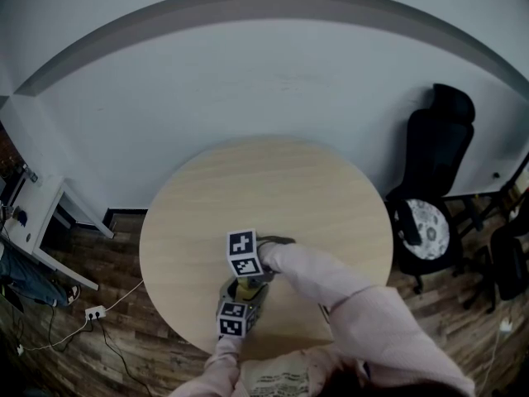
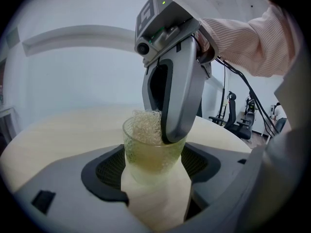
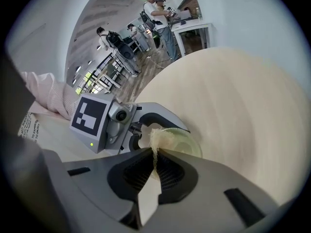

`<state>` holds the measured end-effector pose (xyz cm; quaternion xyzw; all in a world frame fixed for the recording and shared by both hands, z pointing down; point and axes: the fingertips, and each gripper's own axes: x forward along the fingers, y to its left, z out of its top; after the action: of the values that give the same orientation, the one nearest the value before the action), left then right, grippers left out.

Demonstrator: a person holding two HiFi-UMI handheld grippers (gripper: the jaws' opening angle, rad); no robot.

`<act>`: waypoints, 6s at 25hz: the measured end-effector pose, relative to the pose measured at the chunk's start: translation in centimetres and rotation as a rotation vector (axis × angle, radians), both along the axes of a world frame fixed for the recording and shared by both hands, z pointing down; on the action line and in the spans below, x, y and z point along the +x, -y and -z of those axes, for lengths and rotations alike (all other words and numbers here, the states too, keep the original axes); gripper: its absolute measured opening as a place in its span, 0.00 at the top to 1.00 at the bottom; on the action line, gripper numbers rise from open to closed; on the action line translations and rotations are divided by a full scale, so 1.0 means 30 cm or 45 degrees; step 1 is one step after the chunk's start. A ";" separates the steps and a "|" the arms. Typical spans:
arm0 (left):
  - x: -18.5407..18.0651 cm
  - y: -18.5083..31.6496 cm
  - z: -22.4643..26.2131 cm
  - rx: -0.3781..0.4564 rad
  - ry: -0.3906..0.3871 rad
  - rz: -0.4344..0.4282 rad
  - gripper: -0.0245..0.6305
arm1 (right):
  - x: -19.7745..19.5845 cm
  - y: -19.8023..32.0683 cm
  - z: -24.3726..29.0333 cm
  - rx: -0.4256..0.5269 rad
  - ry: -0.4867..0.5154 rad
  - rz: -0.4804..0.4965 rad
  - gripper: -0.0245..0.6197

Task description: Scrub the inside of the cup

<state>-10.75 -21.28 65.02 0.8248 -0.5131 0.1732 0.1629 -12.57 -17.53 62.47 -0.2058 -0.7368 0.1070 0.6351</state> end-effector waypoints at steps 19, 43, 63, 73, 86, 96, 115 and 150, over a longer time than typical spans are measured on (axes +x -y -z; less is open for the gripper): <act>0.000 0.003 -0.005 -0.002 0.010 0.001 0.41 | -0.061 0.021 0.001 -0.228 -0.003 -0.527 0.92; -0.002 0.000 -0.004 0.008 0.027 -0.004 0.42 | -0.087 0.065 0.020 -0.309 0.071 -0.810 0.92; -0.016 -0.002 0.002 0.020 -0.007 -0.009 0.40 | -0.085 0.063 0.014 -0.263 0.075 -0.749 0.92; -0.027 -0.022 0.018 0.033 0.007 -0.002 0.37 | -0.071 0.059 0.018 -0.262 0.092 -0.742 0.92; -0.061 -0.073 0.087 0.081 -0.027 0.060 0.38 | -0.059 0.055 0.060 -0.274 0.154 -0.737 0.92; -0.108 -0.124 0.167 0.136 -0.054 0.132 0.57 | -0.027 0.052 0.138 -0.324 0.370 -0.738 0.92; -0.155 -0.191 0.358 0.233 -0.076 0.189 0.95 | 0.080 0.062 0.327 -0.099 1.216 -0.884 0.92; -0.200 -0.281 0.529 0.358 -0.132 0.218 0.98 | 0.350 0.028 0.538 0.331 1.833 -1.123 0.92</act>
<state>-16.74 -12.84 49.15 0.8004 -0.5916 0.0424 0.0864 -2.08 -18.38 46.33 0.1568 -0.9799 0.1022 -0.0689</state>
